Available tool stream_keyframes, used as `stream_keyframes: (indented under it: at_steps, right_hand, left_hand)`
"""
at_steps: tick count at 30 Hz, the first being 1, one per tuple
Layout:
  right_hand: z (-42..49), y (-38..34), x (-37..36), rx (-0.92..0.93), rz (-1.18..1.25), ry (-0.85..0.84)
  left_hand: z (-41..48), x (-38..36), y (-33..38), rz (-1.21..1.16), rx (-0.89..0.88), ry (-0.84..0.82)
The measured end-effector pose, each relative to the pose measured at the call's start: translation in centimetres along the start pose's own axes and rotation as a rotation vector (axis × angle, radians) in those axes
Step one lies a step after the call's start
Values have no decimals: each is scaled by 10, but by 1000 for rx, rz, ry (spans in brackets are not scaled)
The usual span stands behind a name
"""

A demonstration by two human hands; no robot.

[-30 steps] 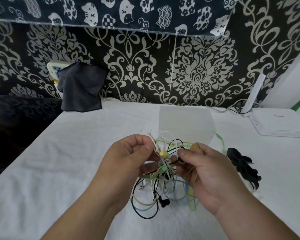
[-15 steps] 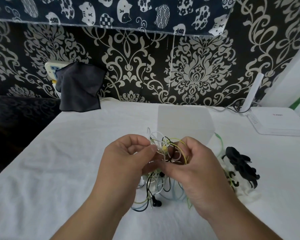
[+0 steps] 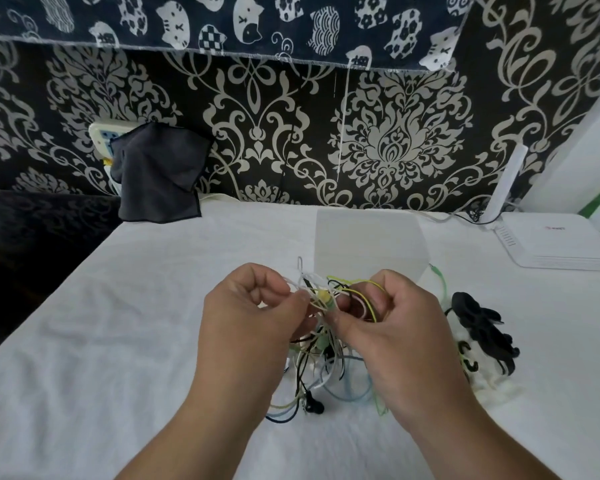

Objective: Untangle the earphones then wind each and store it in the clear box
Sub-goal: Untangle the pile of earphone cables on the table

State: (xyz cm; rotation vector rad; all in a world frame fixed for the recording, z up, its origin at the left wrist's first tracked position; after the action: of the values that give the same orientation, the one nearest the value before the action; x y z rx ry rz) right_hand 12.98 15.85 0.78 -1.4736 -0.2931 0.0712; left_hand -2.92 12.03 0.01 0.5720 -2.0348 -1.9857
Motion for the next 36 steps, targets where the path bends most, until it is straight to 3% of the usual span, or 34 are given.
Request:
stream_keyframes:
  at_steps: [11,23,26,32,34,36]
  right_hand:
    - [0,-7,7,132,-233,113]
    - [3,3,6,-34,-133,27]
    - [4,8,8,-71,-105,29]
    - [8,17,15,-94,-93,35]
    - [10,18,13,-120,-3,-12]
    - [11,19,13,-133,57,-44]
  left_hand:
    - [-10,-15,18,345,-165,-121]
    - [-7,-13,19,390,-170,-151]
    - [-5,-12,17,281,-94,-156]
    - [5,5,-2,-355,245,-9]
    - [10,14,-5,-241,277,-6]
    - [17,24,-4,138,208,-46]
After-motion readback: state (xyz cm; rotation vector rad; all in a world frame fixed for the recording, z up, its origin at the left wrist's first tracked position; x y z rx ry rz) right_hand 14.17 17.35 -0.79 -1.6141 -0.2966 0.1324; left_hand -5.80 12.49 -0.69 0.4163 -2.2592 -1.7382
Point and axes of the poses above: each hand's wrist, its own z-axis towards the middle knuckle, its own x-axis out of the back of the hand, y = z × x, the point moved 7 cm from there along z, towards the middle knuckle, and after that the axes turned 5 degrees about -y, right-handed, at the moved point
